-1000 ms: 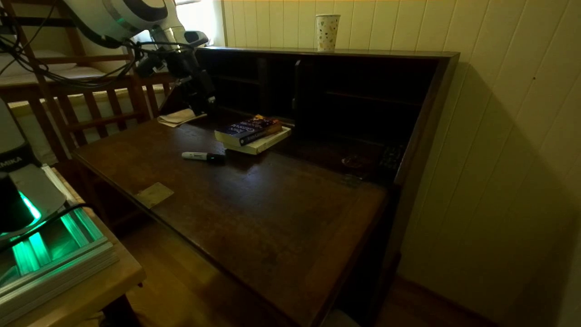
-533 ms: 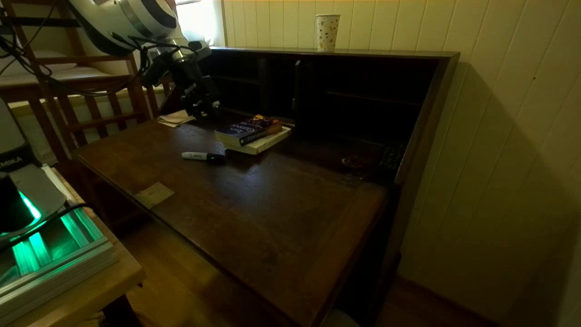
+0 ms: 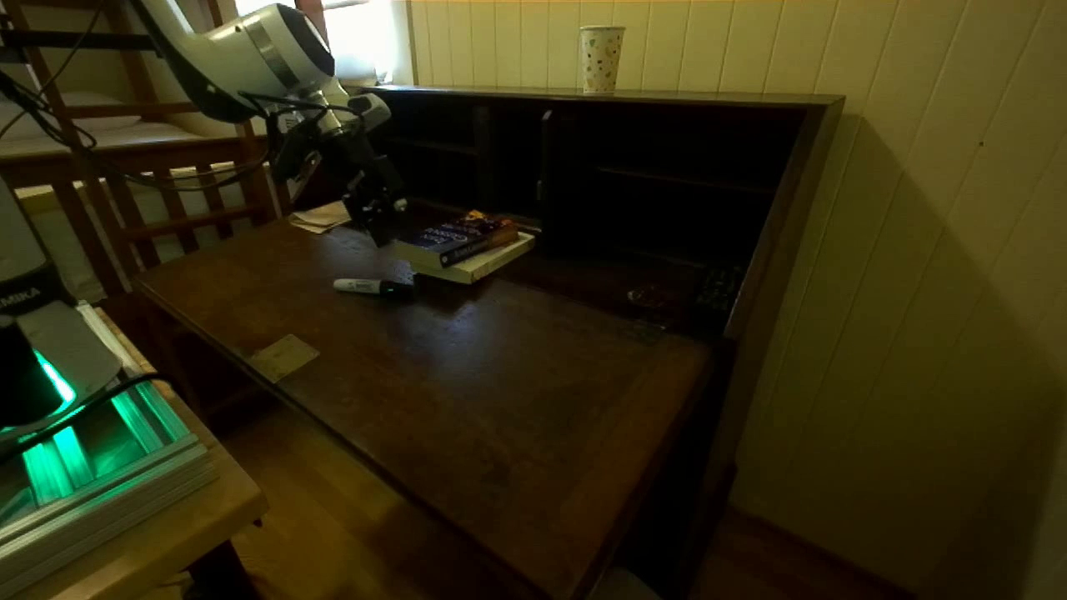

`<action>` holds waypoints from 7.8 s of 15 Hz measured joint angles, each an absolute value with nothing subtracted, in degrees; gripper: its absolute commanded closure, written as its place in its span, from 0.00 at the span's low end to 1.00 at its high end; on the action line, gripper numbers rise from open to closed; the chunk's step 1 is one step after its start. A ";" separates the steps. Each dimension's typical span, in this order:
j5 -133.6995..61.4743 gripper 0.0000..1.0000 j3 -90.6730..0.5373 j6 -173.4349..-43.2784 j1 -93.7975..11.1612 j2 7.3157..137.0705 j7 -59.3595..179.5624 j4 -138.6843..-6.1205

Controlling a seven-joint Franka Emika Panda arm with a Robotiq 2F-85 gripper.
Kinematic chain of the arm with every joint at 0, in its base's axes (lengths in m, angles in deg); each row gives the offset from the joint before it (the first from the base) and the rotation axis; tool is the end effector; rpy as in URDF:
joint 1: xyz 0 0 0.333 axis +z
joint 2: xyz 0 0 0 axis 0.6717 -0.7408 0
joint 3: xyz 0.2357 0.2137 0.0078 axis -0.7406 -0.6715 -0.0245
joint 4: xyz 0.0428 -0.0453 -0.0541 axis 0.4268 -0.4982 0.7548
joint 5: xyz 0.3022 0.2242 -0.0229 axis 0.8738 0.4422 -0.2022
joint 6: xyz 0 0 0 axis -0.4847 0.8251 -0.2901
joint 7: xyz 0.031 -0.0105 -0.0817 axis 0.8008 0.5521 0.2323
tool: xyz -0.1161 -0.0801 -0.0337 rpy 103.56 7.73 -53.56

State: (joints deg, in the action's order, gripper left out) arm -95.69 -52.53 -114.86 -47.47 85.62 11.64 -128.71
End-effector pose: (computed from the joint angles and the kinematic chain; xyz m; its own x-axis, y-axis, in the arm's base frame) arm 0.4151 -0.0324 0.2083 0.9944 0.0149 0.1051 -0.0463 -0.8300 0.5558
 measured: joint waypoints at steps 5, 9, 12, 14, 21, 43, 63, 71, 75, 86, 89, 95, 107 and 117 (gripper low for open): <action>-101.32 0.00 -50.34 -114.86 -45.81 82.81 5.86 -127.32; -105.69 0.00 -49.70 -114.88 -45.28 80.84 3.25 -125.57; -108.21 0.02 -49.59 -114.88 -44.92 79.21 2.06 -124.09; -109.18 0.27 -49.59 -114.89 -44.80 78.16 1.56 -123.36; -110.61 0.68 -49.30 -114.43 -44.69 76.48 0.98 -122.05; -110.20 0.91 -48.78 -113.86 -44.47 79.46 0.03 -121.38; -102.99 0.91 -49.11 -113.76 -43.44 87.63 1.96 -122.21; -103.86 0.43 -49.34 -119.44 -42.39 81.24 2.48 -122.03; -104.48 0.18 -49.35 -120.32 -41.78 79.74 2.70 -121.93; -105.56 0.00 -49.09 -121.71 -41.82 78.61 2.75 -121.81; -106.18 0.00 -48.94 -122.52 -41.92 78.23 2.75 -121.36; -106.45 0.01 -48.91 -122.83 -41.94 76.21 2.75 -120.03; -106.89 0.84 -48.59 -122.42 -41.93 75.02 2.75 -116.84; -105.82 0.88 -49.29 -122.40 -41.78 76.06 6.02 -116.84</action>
State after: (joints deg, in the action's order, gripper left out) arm -105.82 -49.29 -122.40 -41.78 76.06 6.02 -116.84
